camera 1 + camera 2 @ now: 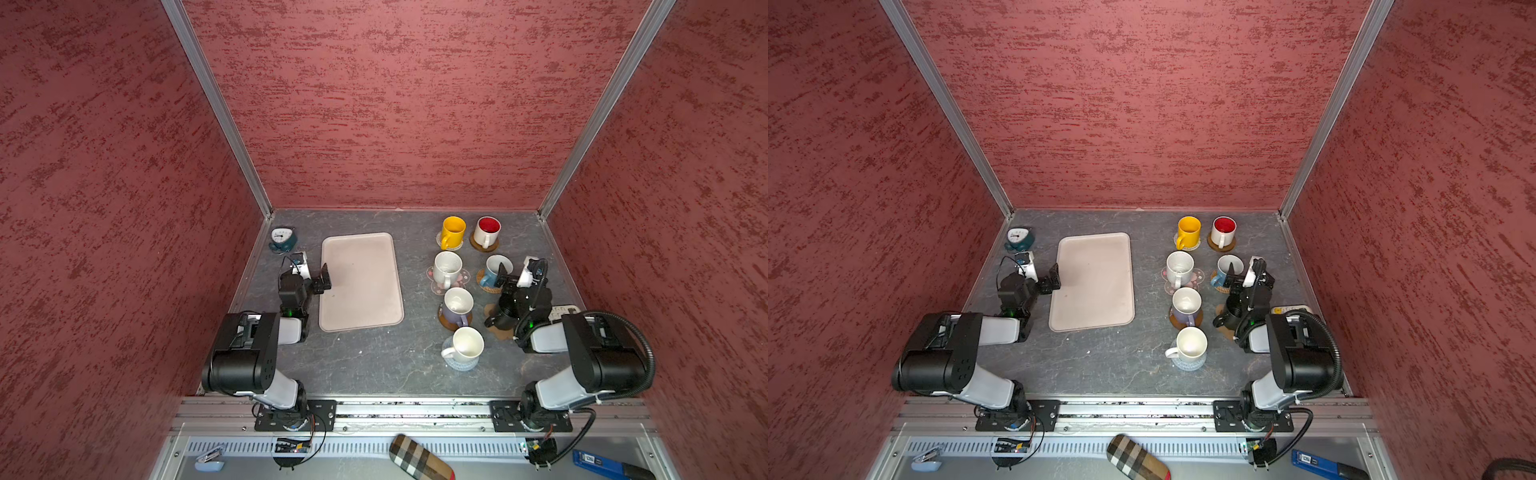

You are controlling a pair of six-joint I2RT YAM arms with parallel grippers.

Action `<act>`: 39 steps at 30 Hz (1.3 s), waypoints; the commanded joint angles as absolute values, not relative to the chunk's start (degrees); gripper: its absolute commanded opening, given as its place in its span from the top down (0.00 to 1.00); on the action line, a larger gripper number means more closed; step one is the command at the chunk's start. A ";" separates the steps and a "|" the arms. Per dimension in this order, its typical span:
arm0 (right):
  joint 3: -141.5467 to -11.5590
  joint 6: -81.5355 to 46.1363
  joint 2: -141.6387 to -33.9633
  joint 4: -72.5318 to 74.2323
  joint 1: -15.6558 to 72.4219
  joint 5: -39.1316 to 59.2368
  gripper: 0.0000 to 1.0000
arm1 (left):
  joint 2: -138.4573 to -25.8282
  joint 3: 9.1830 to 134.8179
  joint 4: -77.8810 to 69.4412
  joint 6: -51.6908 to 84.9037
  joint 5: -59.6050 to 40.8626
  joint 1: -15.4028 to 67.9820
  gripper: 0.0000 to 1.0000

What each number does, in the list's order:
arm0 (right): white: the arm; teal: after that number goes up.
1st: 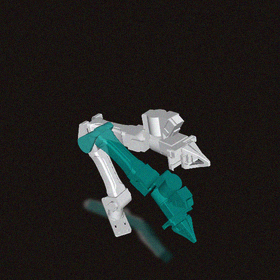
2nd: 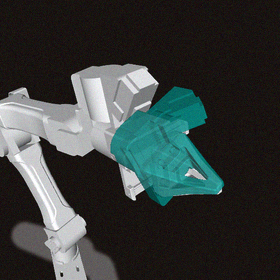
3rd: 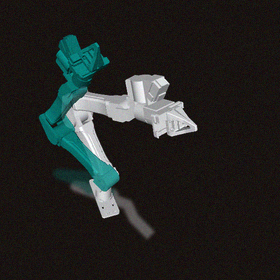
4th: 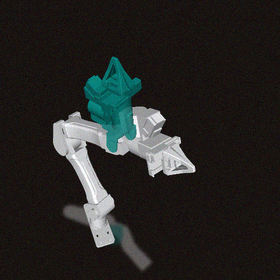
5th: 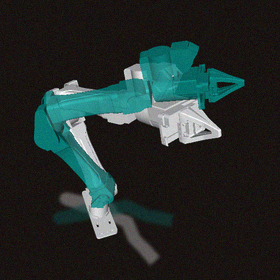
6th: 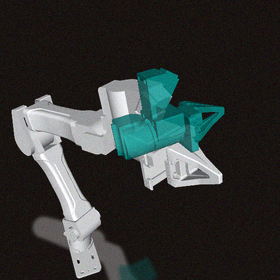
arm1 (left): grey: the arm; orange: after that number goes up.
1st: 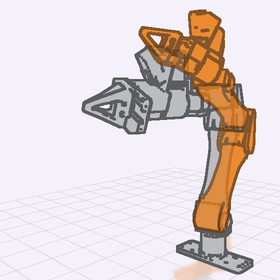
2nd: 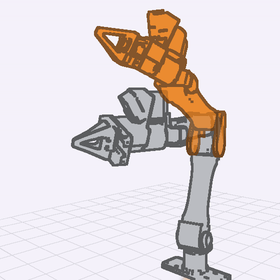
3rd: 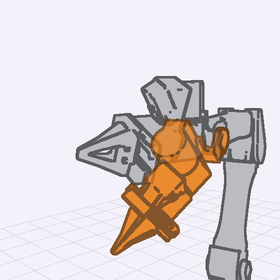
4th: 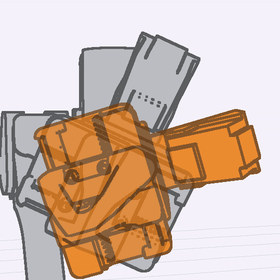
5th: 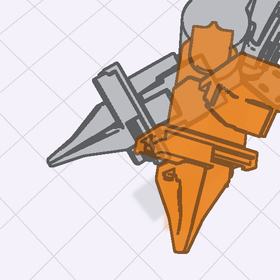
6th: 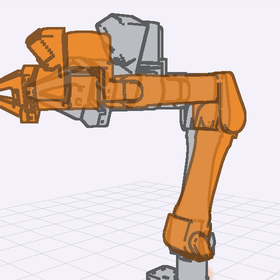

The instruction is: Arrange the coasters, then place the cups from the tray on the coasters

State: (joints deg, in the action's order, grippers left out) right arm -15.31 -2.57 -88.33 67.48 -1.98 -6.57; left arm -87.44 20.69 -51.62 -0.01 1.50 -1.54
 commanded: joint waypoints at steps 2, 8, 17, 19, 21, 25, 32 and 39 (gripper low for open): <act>-15.78 -2.08 -88.80 67.15 -2.14 -7.37 0.01 | -87.95 21.51 -51.59 0.55 1.55 -1.35 0.00; -15.74 -2.06 -88.81 67.15 -2.13 -7.37 0.01 | -87.92 21.45 -51.68 0.52 1.69 -1.29 0.00; -15.80 -2.07 -88.87 67.08 -2.19 -7.31 0.01 | -87.92 21.45 -51.68 0.51 1.67 -1.31 0.00; -15.83 -2.06 -88.87 67.04 -2.18 -7.31 0.01 | -87.93 21.45 -51.68 0.52 1.67 -1.28 0.00; -15.95 -2.09 -88.86 66.90 -2.16 -7.21 0.01 | -87.98 21.45 -51.68 0.47 1.69 -1.28 0.00; -16.09 -2.17 -88.86 66.53 -2.18 -7.04 0.01 | -87.98 21.45 -51.68 0.44 1.67 -1.25 0.00; -16.16 -2.12 -88.86 66.27 -2.13 -6.89 0.01 | -87.98 21.49 -51.68 0.29 1.93 -1.09 0.00; -16.17 -2.11 -88.91 66.27 -2.25 -6.88 0.01 | -88.00 21.54 -51.68 0.33 1.96 -1.06 0.01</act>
